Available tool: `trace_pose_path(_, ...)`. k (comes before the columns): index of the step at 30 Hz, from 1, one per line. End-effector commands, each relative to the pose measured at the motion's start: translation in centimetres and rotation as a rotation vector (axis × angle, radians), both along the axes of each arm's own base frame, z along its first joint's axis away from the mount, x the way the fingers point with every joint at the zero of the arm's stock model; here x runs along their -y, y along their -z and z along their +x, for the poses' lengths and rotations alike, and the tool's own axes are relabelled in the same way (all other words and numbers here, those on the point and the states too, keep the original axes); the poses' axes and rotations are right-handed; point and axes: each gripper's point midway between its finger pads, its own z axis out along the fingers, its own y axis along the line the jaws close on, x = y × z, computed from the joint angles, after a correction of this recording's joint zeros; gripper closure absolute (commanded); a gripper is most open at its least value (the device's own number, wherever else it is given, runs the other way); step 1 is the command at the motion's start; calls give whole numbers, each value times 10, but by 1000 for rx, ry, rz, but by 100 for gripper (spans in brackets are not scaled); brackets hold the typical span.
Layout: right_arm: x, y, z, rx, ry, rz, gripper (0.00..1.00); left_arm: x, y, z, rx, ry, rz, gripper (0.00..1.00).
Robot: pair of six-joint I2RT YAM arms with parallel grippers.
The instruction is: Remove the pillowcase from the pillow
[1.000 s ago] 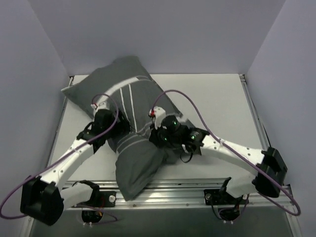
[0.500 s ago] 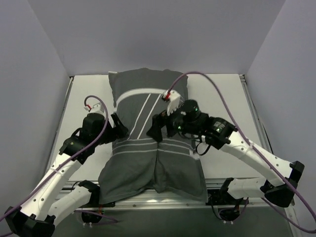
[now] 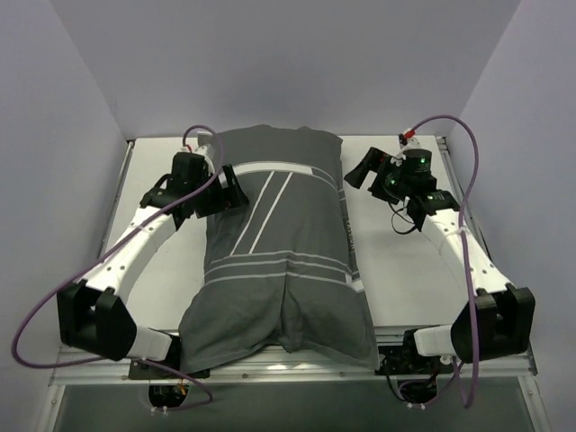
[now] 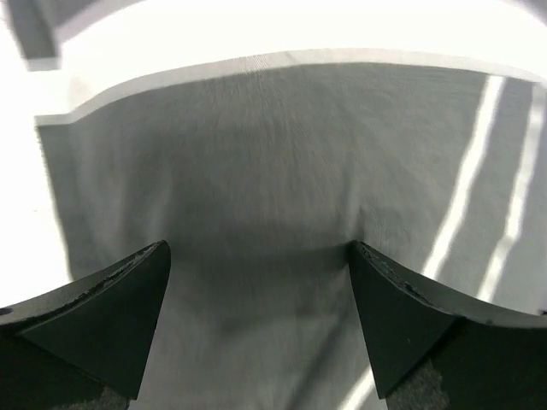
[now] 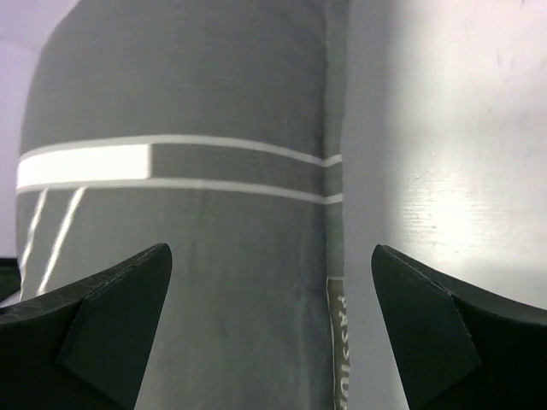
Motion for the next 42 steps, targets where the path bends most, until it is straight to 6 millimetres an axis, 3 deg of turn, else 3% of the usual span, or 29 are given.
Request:
trace_pose_path(1, -20, 23, 12, -28, -11, 196, 2, 22, 3, 19, 14, 86, -43, 6)
trace_pose_path(3, -29, 24, 18, 20, -51, 238, 2, 23, 18, 21, -8, 76, -42, 6)
trace_pose_path(7, -42, 72, 23, -40, -138, 235, 2, 15, 59, 17, -85, 39, 7, 6)
trace_pose_path(8, -51, 78, 19, -45, -193, 253, 2, 11, 76, 11, -116, 26, 18, 6)
trace_pose_path(11, -74, 105, 13, -83, -290, 264, 3, 8, 101, 5, -151, 5, 19, 6)
trace_pose_path(12, -85, 107, 6, -92, -344, 281, 3, 6, 120, -4, -197, -10, 22, 6)
trace_pose_path(16, -134, 113, -14, -85, -532, 308, 7, 4, 159, -20, -274, -20, 45, 6)
trace_pose_path(19, -151, 106, -22, -67, -626, 354, 26, 12, 172, -28, -307, 8, 58, 6)
trace_pose_path(20, -155, 101, -24, -56, -646, 368, 51, 16, 173, -27, -306, 16, 58, 6)
trace_pose_path(22, -157, 82, -24, -15, -658, 390, 78, 28, 169, -25, -295, 41, 59, 6)
trace_pose_path(23, -157, 72, -24, 4, -659, 388, 97, 33, 165, -23, -287, 50, 55, 6)
trace_pose_path(24, -156, 46, -20, 83, -671, 364, 100, 38, 161, -21, -279, 60, 52, 6)
trace_pose_path(25, -153, 44, -20, 55, -650, 335, 100, 47, 155, -20, -264, 79, 49, 6)
trace_pose_path(27, -148, 17, -15, 114, -636, 278, 100, 65, 133, -8, -218, 101, 21, 6)
trace_pose_path(28, -145, -14, -13, 173, -632, 248, 100, 76, 124, -7, -200, 122, 13, 6)
trace_pose_path(29, -141, -33, -9, 212, -604, 228, 100, 88, 103, 5, -148, 132, -7, 6)
trace_pose_path(31, -135, -83, -8, 306, -586, 186, 100, 110, 83, 10, -97, 160, -22, 6)
trace_pose_path(34, -127, -131, -12, 389, -549, 148, 100, 139, 41, 24, 9, 192, -73, 6)
trace_pose_path(35, -126, -158, -15, 447, -551, 151, 100, 152, 30, 22, 34, 214, -92, 6)
trace_pose_path(36, -125, -173, -19, 476, -554, 154, 100, 160, 15, 24, 69, 226, -113, 6)
trace_pose_path(39, -131, -201, -32, 536, -588, 158, 100, 171, -7, 23, 138, 236, -158, 6)
trace_pose_path(41, -143, -199, -40, 541, -622, 152, 100, 172, -20, 21, 180, 231, -196, 6)
trace_pose_path(42, -150, -191, -42, 525, -641, 146, 100, 167, -8, 18, 164, 218, -187, 6)
